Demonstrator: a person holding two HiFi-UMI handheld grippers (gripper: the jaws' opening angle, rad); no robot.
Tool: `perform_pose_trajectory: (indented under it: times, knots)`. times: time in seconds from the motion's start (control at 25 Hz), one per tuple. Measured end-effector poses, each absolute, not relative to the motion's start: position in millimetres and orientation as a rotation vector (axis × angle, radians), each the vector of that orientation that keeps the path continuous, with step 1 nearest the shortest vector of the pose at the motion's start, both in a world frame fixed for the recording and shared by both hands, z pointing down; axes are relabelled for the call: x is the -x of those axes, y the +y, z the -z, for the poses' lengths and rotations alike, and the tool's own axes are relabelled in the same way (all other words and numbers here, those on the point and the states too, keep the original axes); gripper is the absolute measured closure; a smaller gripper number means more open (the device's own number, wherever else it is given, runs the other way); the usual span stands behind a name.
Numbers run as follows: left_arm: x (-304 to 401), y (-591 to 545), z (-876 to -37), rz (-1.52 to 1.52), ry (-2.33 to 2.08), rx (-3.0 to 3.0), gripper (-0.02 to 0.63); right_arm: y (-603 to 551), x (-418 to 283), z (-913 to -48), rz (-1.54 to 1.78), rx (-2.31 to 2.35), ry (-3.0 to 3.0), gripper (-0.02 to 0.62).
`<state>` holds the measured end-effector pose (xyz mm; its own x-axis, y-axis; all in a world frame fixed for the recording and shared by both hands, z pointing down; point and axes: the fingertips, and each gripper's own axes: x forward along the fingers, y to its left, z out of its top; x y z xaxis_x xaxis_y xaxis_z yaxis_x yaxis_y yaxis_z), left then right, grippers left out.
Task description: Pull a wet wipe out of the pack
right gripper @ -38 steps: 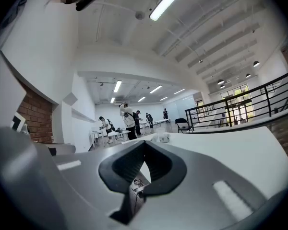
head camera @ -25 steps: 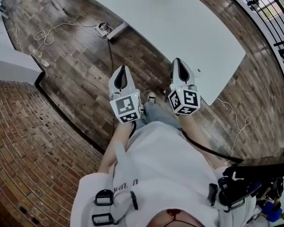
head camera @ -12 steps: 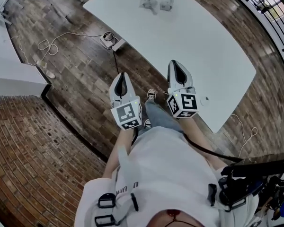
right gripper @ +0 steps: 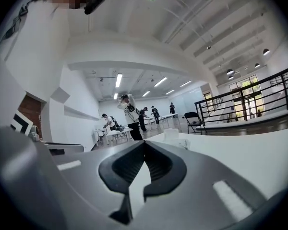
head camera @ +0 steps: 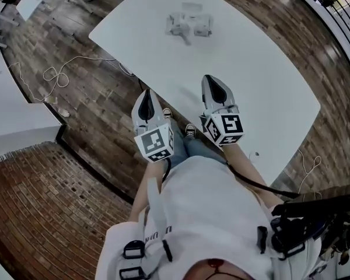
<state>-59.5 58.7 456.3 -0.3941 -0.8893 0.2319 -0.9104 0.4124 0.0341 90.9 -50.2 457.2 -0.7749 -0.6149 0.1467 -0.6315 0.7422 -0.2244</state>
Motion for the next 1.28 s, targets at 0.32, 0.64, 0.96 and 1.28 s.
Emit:
perform_pose_trajectory:
  times: [0.32, 0.64, 0.96, 1.28]
  knots:
    - [128, -24, -460, -0.127, -2.256, -1.828, 0.603, -125, -36, -472, -0.361, -1.279, -2.705, 0.590]
    - [129, -63, -455, -0.121, -2.091, -2.023, 0.603, -183, -8, -508, -0.372, -1.300, -2.517, 0.527]
    - [99, -81, -449, -0.172, -2.043, -2.109, 0.603, -205, -2, -570, -0.500, -1.101, -2.340, 0.472]
    - [109, -76, -448, -0.183, -2.076, -2.072, 0.603, -211, 1, -596, -0.520, -1.089, -2.233, 0.584]
